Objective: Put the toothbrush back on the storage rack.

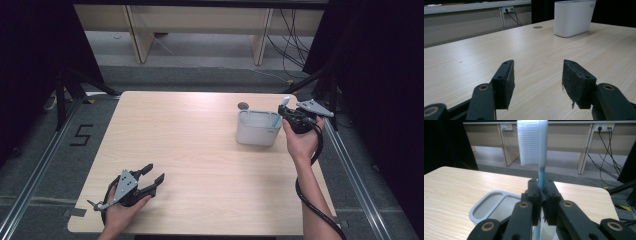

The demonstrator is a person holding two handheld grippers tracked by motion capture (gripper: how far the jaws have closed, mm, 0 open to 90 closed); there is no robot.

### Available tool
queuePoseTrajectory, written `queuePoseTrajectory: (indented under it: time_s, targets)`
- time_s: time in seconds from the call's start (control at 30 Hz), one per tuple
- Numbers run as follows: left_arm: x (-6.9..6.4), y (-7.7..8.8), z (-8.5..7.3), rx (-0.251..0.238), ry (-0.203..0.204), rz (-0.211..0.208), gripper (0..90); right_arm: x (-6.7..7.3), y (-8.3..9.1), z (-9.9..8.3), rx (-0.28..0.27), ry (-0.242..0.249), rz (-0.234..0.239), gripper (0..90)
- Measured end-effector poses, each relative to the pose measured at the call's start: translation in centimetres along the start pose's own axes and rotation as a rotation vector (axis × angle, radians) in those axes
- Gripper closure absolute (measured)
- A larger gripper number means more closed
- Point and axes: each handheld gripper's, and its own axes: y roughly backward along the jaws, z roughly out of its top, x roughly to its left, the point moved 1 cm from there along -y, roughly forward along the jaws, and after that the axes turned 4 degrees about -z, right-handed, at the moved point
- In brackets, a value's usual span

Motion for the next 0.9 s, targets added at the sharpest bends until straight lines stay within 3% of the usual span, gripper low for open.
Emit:
queuePoseTrajectory:
  time_s: [0.23, 0.4, 0.43, 0.53, 0.57, 0.6, 0.73, 0.83, 0.9]
  targets:
    - [0.0, 0.0, 0.0, 0.000, 0.001, -0.001, 42.8, -0.1, -0.4, -0.4, 0.007, 0.012, -0.002, 86.0]
    - [0.0, 0.0, 0.0, 0.000, 0.000, -0.002, 42.7, 0.0, -0.4, -0.7, 0.028, -0.022, -0.001, 86.0]
    - [0.0, 0.0, 0.0, 0.000, 0.000, -0.002, 42.7, -0.2, -0.6, -0.7, 0.019, 0.008, -0.004, 86.0]
    - [0.0, 0.0, 0.0, -0.001, 0.002, -0.001, 42.7, -0.2, -0.6, -0.9, 0.023, 0.000, -0.002, 86.0]
    - [0.0, 0.0, 0.0, 0.000, 0.001, -0.002, 42.7, -0.3, -0.7, -0.9, 0.010, 0.019, -0.011, 86.0]
    - [0.0, 0.0, 0.0, 0.000, 0.000, -0.002, 42.7, -0.1, -0.6, -0.9, 0.027, -0.008, -0.002, 86.0]
    - [0.0, 0.0, 0.0, 0.001, 0.000, -0.003, 42.7, -0.2, -0.7, -1.1, 0.033, -0.006, -0.005, 86.0]
    - [0.0, 0.0, 0.0, -0.001, 0.001, -0.003, 42.7, -0.3, -0.9, -1.3, 0.030, 0.016, -0.001, 86.0]
    - [0.0, 0.0, 0.0, -0.001, 0.002, -0.003, 42.6, -0.1, -0.9, -1.5, 0.039, -0.019, -0.005, 86.0]
